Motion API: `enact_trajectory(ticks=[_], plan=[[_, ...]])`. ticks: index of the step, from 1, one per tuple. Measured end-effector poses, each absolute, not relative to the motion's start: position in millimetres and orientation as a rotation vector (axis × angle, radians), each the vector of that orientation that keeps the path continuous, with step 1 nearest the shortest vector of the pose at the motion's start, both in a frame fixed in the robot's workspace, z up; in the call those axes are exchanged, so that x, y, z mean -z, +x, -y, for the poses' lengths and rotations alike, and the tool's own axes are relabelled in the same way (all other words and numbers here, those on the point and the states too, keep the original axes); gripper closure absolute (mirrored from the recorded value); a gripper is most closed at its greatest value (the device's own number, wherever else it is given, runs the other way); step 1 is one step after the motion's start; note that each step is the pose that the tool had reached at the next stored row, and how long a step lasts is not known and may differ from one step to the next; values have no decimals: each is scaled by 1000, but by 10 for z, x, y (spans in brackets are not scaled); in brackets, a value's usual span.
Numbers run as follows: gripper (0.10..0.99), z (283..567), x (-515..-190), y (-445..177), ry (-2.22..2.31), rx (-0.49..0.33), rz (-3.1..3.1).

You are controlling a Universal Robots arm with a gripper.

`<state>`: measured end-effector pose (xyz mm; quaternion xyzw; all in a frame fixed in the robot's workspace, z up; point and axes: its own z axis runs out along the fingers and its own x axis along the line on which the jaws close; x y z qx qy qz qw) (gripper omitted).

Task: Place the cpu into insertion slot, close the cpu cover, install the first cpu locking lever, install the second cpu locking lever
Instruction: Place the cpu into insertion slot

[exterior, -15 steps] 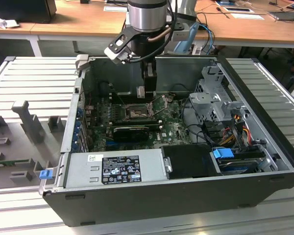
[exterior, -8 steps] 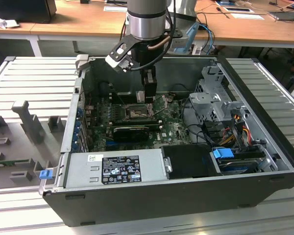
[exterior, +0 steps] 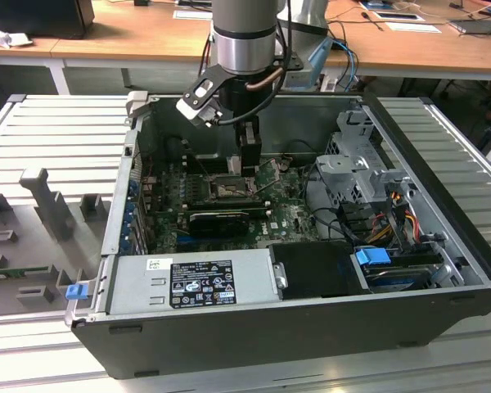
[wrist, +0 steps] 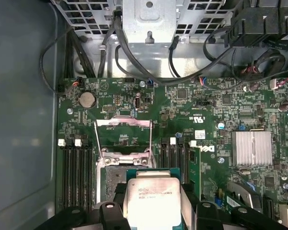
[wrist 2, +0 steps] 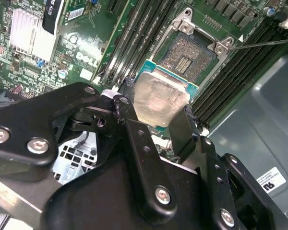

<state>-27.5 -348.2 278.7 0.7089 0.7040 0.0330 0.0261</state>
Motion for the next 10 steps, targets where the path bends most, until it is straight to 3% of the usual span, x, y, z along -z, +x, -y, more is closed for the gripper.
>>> enact_trajectory(ticks=[10], plan=[[557,3467,-2622,-302,2191,-102,-2176]])
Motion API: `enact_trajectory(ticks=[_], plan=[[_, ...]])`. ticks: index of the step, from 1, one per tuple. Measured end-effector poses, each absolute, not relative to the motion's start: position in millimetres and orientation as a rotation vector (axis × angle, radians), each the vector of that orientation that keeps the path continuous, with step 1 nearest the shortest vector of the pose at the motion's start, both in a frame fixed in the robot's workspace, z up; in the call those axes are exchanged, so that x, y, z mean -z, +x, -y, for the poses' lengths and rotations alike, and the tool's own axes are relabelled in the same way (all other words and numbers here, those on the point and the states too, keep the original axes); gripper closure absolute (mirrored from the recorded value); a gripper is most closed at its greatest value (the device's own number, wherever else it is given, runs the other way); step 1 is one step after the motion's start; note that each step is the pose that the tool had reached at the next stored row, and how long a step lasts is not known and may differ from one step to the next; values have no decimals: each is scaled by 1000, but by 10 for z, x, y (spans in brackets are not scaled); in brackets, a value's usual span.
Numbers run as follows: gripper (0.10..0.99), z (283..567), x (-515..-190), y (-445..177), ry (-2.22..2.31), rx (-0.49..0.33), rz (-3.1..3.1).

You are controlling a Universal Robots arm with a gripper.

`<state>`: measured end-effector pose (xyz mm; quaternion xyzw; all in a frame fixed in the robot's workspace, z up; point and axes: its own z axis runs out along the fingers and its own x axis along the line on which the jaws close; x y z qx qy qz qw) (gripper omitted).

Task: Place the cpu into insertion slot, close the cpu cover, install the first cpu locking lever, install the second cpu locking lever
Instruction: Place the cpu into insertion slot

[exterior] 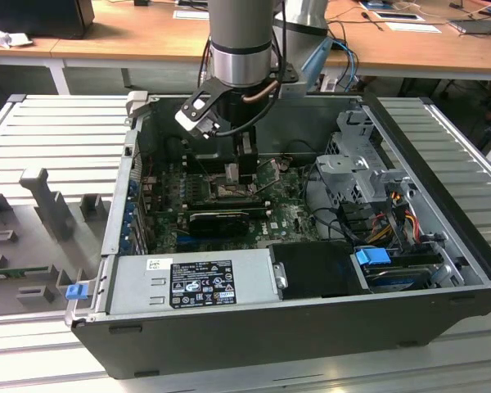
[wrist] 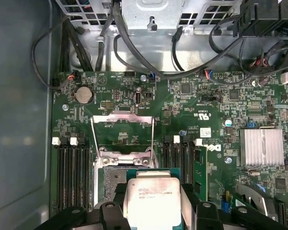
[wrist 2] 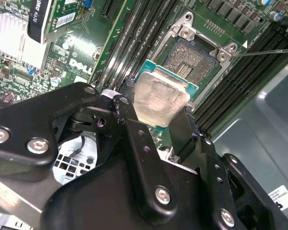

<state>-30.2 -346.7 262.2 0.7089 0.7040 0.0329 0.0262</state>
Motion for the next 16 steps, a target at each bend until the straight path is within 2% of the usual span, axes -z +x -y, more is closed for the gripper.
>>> enact_trajectory(ticks=[16], plan=[[557,3463,-2579,-315,2191,-102,-2176]])
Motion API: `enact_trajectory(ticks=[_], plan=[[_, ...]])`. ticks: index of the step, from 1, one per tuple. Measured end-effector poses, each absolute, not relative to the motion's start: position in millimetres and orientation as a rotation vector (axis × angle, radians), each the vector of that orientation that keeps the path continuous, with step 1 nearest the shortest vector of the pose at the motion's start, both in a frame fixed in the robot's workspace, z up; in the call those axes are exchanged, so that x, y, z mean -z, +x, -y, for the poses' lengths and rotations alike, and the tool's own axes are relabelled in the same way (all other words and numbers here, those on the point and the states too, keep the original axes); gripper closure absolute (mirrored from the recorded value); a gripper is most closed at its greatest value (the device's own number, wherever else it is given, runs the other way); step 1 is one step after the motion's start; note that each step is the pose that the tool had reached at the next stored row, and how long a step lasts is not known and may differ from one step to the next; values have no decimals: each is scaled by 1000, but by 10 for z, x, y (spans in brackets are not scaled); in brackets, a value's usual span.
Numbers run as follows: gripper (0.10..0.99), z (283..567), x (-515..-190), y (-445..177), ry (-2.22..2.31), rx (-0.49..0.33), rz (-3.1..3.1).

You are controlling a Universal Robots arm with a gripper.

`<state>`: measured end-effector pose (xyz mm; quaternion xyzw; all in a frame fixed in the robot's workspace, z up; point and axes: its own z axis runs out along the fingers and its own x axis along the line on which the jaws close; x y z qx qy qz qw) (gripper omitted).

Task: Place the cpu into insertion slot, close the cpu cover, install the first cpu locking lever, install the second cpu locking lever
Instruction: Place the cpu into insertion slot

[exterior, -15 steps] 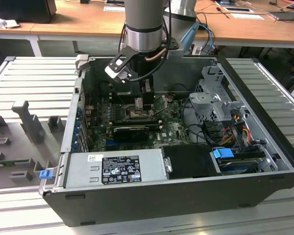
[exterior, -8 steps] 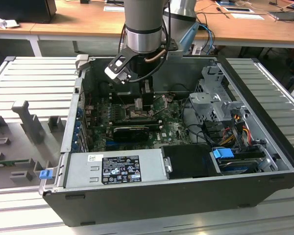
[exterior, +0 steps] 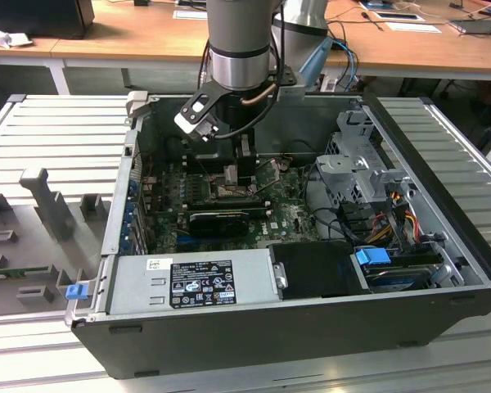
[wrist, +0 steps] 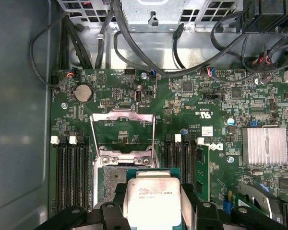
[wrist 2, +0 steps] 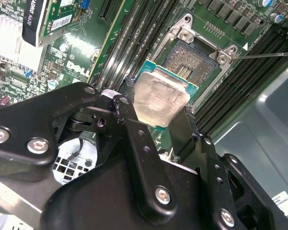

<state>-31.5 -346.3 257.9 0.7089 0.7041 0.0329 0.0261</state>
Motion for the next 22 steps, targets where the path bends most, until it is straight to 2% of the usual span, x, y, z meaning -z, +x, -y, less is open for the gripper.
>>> enact_trajectory(ticks=[13,22], plan=[[557,3423,-2552,-319,2191,-102,-2176],[557,3292,-2324,-382,2186,-102,-2181]])
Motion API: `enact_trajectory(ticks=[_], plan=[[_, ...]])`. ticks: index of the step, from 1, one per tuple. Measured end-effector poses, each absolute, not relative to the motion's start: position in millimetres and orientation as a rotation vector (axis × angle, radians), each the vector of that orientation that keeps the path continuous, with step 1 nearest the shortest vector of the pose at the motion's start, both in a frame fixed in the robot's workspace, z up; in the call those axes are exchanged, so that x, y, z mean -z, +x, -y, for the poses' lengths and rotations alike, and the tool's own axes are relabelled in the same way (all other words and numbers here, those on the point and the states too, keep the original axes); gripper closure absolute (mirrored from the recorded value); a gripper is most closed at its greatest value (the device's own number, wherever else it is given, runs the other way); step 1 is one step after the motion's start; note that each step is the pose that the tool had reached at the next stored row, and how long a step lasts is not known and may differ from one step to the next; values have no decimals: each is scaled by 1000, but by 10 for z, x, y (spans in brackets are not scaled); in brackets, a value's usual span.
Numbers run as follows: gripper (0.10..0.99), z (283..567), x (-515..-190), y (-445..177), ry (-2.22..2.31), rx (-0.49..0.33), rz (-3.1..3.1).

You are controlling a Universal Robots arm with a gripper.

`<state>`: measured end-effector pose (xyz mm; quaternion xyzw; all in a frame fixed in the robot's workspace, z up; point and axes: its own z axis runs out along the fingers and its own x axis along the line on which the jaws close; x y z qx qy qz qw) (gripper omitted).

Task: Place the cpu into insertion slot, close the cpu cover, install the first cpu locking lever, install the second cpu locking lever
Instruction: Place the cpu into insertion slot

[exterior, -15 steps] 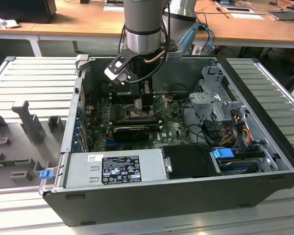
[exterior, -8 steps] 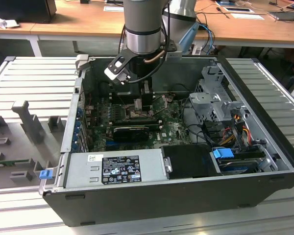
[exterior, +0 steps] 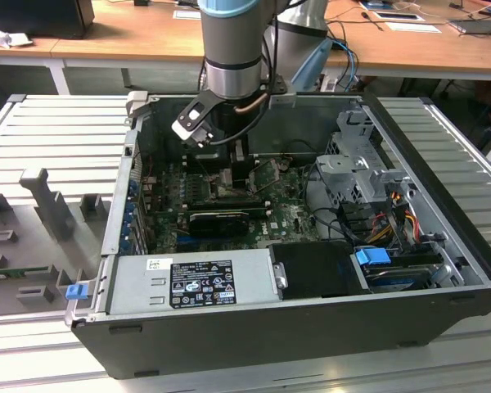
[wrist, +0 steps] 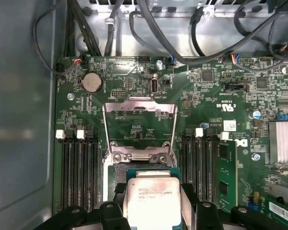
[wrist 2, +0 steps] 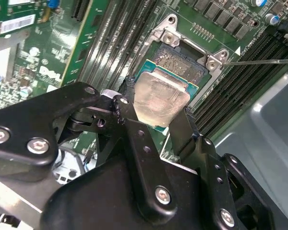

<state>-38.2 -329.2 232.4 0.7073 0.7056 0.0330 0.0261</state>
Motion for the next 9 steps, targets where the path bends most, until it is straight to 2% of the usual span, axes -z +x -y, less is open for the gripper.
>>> enact_trajectory(ticks=[9], plan=[[557,3250,-2216,-404,2188,-102,-2179]])
